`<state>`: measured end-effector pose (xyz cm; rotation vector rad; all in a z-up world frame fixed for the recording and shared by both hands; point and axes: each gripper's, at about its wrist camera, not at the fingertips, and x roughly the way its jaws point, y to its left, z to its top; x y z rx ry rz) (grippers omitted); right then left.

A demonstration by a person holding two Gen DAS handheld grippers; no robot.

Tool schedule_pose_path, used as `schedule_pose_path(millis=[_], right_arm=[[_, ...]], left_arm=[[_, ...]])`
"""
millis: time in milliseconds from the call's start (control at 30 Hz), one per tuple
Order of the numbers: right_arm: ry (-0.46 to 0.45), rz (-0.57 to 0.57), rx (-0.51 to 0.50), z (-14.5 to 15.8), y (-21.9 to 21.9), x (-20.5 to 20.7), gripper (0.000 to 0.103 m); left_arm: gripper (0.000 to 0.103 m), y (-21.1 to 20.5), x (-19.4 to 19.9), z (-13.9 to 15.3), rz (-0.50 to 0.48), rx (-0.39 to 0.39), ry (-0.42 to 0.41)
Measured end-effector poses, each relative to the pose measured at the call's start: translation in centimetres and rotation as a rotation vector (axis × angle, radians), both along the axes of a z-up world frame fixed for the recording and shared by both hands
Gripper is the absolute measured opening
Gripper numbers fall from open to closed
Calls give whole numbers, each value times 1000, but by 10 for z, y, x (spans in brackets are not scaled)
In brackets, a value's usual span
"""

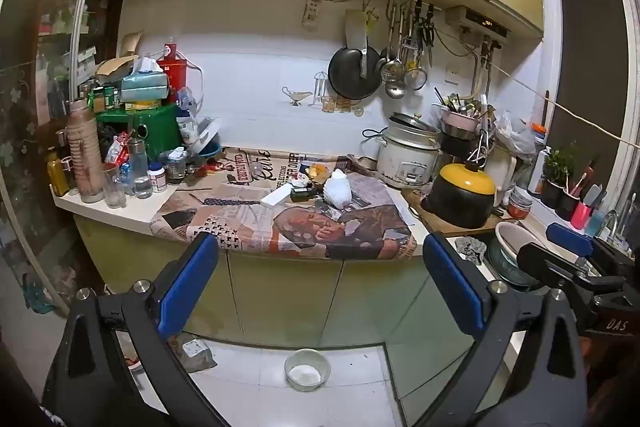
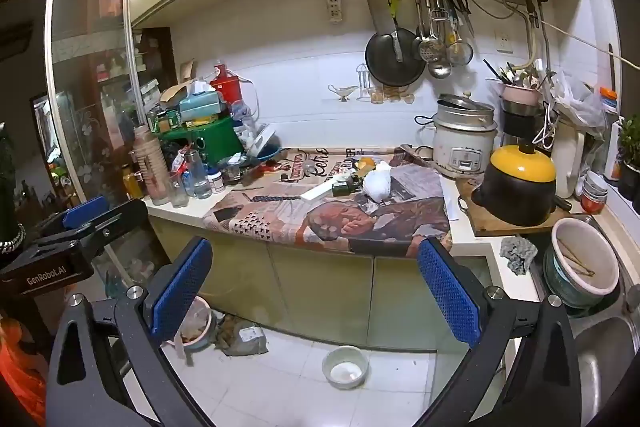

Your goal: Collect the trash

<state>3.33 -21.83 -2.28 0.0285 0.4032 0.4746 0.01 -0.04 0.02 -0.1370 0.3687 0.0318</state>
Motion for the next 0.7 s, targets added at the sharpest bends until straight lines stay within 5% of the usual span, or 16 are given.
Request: schedule_pose_path(millis=[700], right_arm=[[5,-9,6,3,1,-8,102]], left_arm=[[103,0,-5,-1,-39,8,15]])
